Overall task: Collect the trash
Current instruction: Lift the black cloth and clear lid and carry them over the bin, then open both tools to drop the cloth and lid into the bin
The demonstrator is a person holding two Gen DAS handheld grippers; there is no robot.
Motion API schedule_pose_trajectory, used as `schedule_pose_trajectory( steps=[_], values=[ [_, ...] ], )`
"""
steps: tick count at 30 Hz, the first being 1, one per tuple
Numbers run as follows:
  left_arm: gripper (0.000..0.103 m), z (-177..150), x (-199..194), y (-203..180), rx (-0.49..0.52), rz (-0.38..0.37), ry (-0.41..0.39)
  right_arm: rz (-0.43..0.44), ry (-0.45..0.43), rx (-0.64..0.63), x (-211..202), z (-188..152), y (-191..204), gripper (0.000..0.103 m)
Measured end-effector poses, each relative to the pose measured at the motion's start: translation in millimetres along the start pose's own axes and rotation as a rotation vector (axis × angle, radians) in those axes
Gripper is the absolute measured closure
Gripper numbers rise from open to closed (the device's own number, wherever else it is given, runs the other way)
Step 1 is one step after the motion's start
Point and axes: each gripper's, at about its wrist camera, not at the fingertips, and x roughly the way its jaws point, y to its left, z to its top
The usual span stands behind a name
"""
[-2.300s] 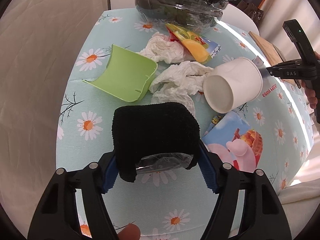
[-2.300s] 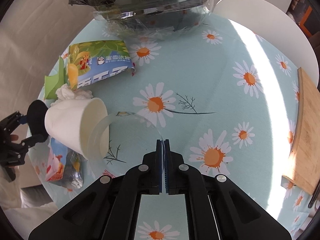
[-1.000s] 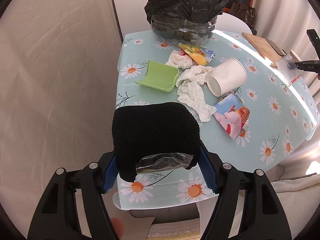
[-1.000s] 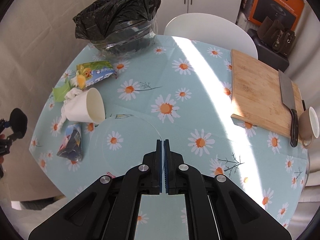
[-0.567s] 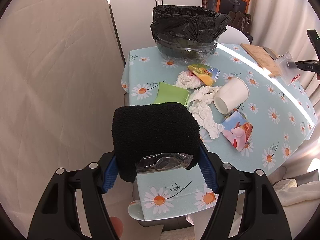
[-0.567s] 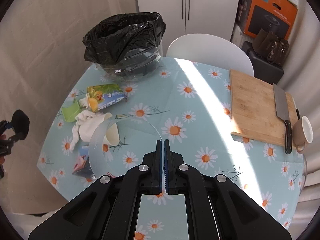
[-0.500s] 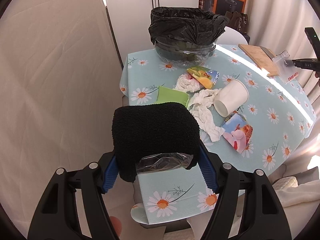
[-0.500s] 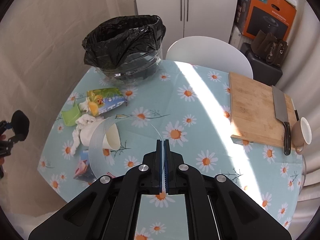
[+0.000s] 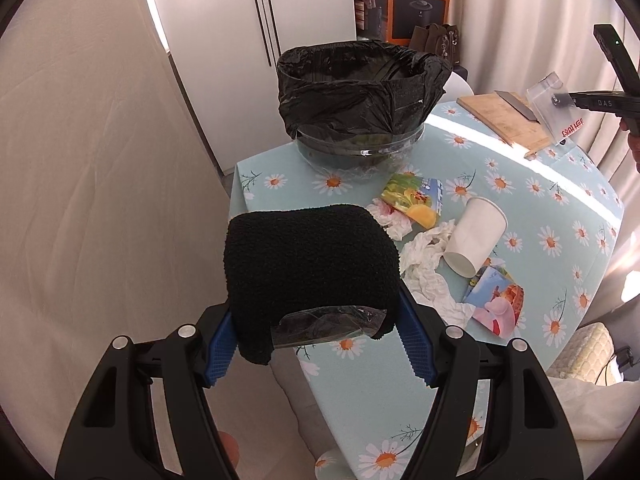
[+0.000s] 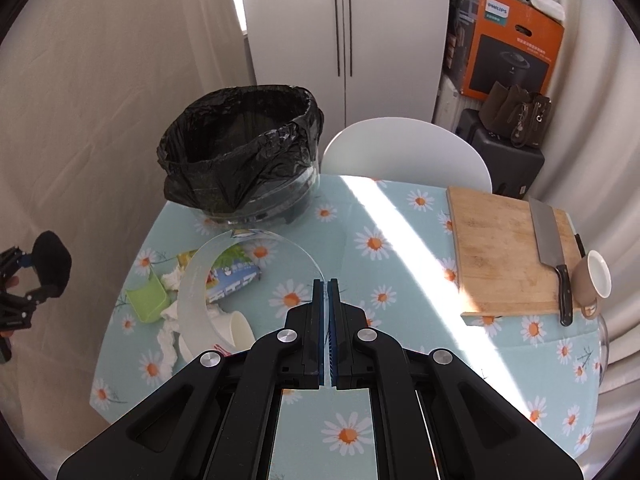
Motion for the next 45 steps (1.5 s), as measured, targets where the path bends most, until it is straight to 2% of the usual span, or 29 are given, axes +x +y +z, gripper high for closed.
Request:
schedule_pose_trajectory(
  steps=[7,14,26,38,45],
  values=[
    [0.033,44.5,10.0,10.9,0.015,-0.044,-0.052,-0.001,-0.034,0.024,-6.8,26.3,3.5,0.101],
    [0.033,88.2,23.6,3.5,0.015,-0.087,-0.106,0.022,-0.073,-0.005,-3.4,60.1,7.8,0.101],
    [0.033,167.3,69.9,-6.8,0.059,-0.136,-0.131,0.118,-0.126,-0.076,36.6,137.5,12.3,0.101],
    [0.033,232.2,133.2,-17.0,0.104,-0.188,-0.1,0.177,-0.104,-0.178,105.6,191.6,26.7,0.101],
    [0.033,249.8,177.7,-22.0,0.141,-0.169,-0.022,0.207,-0.058,-0.214,159.2,207.9,37.0,0.101]
  ],
)
